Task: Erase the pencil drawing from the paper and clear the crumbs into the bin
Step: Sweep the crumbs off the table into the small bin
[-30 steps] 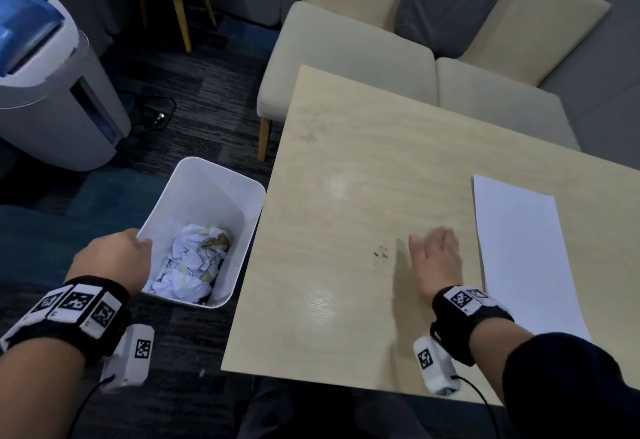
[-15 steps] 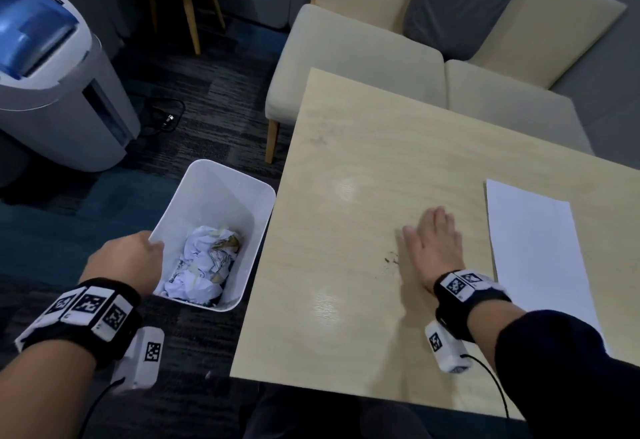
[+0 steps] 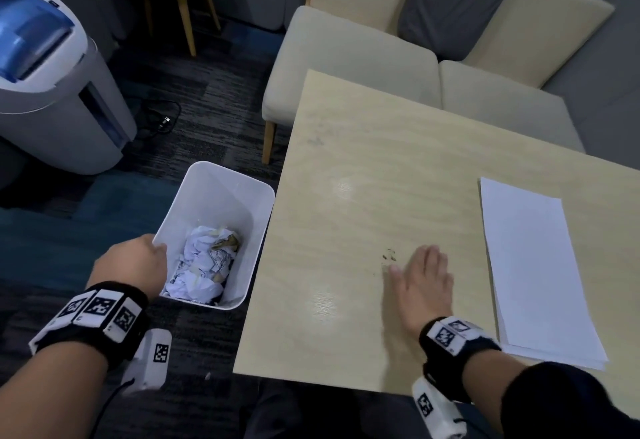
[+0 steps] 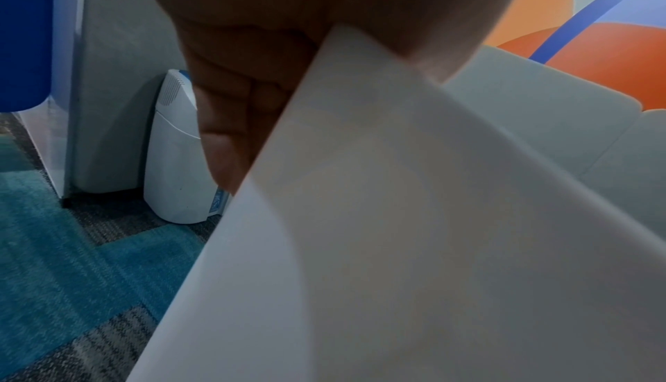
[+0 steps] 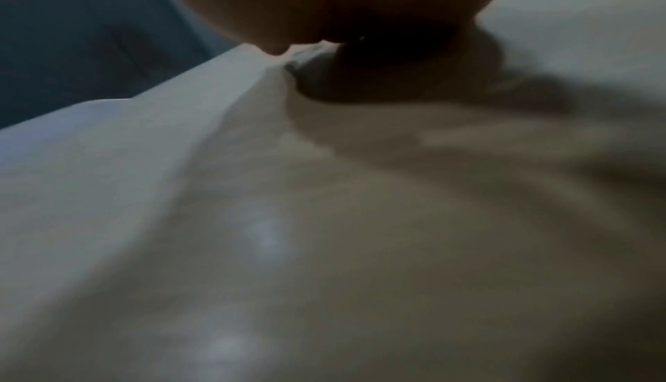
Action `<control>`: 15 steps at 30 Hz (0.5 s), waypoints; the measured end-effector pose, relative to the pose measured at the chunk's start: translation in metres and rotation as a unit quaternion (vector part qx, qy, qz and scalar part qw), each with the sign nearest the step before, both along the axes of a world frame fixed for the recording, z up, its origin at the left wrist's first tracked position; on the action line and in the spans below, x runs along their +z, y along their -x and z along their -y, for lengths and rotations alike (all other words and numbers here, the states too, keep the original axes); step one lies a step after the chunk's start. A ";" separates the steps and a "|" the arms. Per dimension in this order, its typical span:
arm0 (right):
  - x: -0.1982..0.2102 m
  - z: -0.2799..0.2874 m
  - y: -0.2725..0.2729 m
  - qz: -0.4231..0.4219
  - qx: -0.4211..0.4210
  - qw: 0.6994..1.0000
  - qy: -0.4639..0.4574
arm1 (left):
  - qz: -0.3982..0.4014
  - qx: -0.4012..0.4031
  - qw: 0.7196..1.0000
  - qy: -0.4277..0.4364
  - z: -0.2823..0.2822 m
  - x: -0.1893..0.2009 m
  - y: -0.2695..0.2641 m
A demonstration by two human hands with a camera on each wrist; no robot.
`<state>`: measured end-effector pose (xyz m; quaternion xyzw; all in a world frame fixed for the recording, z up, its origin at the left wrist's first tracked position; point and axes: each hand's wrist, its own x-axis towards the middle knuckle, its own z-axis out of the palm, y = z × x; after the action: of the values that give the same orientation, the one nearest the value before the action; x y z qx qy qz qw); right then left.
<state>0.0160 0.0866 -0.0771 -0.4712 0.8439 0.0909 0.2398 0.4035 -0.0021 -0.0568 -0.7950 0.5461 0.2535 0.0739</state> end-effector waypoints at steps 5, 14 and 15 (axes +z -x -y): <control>0.004 0.012 -0.067 0.092 0.182 0.977 0.060 | -0.002 0.002 1.000 -0.004 -0.005 -0.009 0.001; 0.001 0.005 -0.010 0.020 -0.026 0.999 0.036 | -0.023 0.022 0.999 -0.009 -0.012 -0.015 -0.002; -0.003 0.009 -0.021 0.012 -0.012 0.999 0.039 | -0.023 0.021 0.999 -0.008 -0.011 -0.016 -0.002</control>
<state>0.0368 0.0780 -0.0797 -0.4715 0.8493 0.0492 0.2325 0.4058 0.0093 -0.0724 -0.7993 0.5291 0.2779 0.0625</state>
